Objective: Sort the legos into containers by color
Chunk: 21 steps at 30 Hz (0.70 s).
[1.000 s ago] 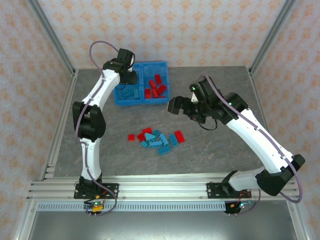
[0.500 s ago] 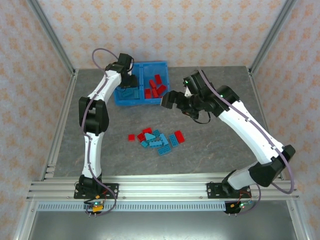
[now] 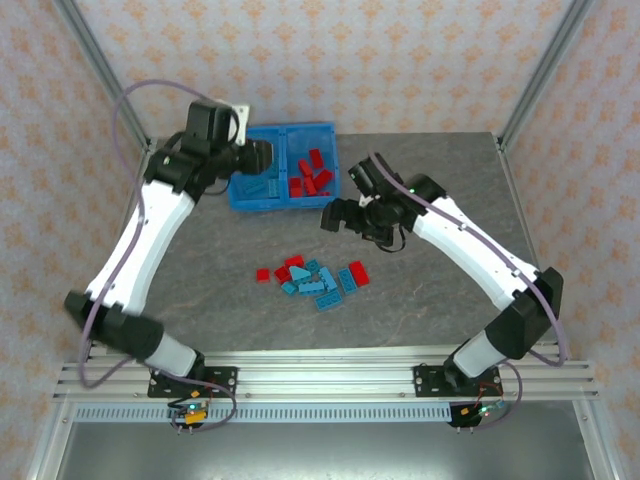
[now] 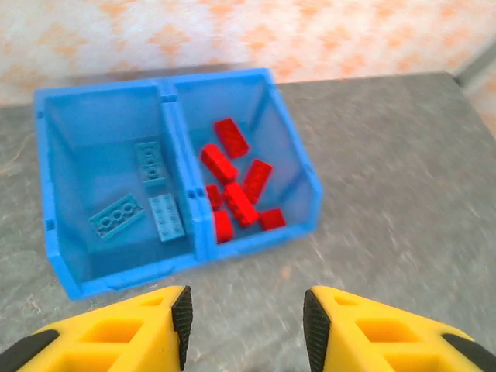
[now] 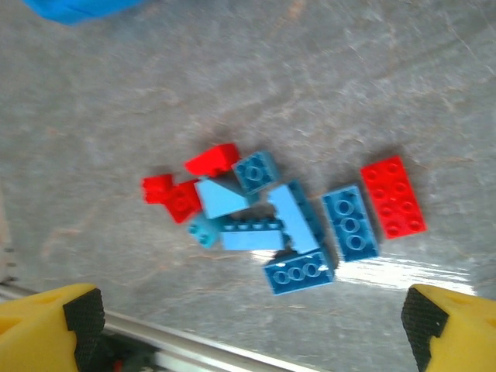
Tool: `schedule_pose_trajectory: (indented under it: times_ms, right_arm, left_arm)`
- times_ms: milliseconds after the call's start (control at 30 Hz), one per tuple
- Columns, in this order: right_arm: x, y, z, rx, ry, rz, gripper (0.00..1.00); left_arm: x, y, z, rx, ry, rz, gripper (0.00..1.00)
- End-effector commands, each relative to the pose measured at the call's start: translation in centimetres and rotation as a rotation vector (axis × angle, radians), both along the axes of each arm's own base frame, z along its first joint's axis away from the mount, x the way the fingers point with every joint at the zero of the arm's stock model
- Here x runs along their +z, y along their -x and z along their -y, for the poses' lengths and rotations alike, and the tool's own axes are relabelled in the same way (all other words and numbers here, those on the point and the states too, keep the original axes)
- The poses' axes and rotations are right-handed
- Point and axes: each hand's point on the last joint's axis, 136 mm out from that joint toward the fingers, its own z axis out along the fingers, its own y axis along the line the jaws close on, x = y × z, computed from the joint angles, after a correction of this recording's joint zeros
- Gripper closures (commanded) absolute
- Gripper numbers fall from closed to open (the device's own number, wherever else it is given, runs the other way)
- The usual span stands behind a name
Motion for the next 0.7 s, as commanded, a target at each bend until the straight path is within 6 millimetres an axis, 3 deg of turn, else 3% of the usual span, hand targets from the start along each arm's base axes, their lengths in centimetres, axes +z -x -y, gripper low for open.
schedule_pose_trajectory:
  times_ms: [0, 67, 167, 367, 500, 667]
  right_arm:
    - [-4.4, 0.3, 1.0, 0.071, 0.149, -0.021, 0.01]
    - [-6.9, 0.8, 1.7, 0.077, 0.197, -0.06, 0.04]
    - [-9.6, 1.1, 2.1, 0.086, 0.238, -0.102, 0.11]
    - [-13.1, 0.1, 3.2, -0.016, 0.306, -0.121, 0.31]
    - [-14.7, -0.8, 3.3, -0.088, 0.311, -0.123, 0.39]
    - [-16.7, -1.6, 4.1, -0.193, 0.373, -0.153, 0.34]
  left_arm:
    - [-5.9, 5.3, 0.9, -0.166, -0.116, -0.108, 0.53]
    - [-7.1, 8.8, 1.1, -0.227, -0.096, -0.089, 0.5]
    - [-7.4, 13.4, 1.4, -0.337, -0.042, -0.019, 0.36]
    - [-8.6, 20.9, 0.8, -0.6, -0.118, 0.052, 0.13]
    - [-10.4, 22.4, 0.1, -0.668, -0.194, 0.042, 0.08]
    - [-10.5, 20.9, 1.3, -0.664, -0.144, 0.052, 0.06]
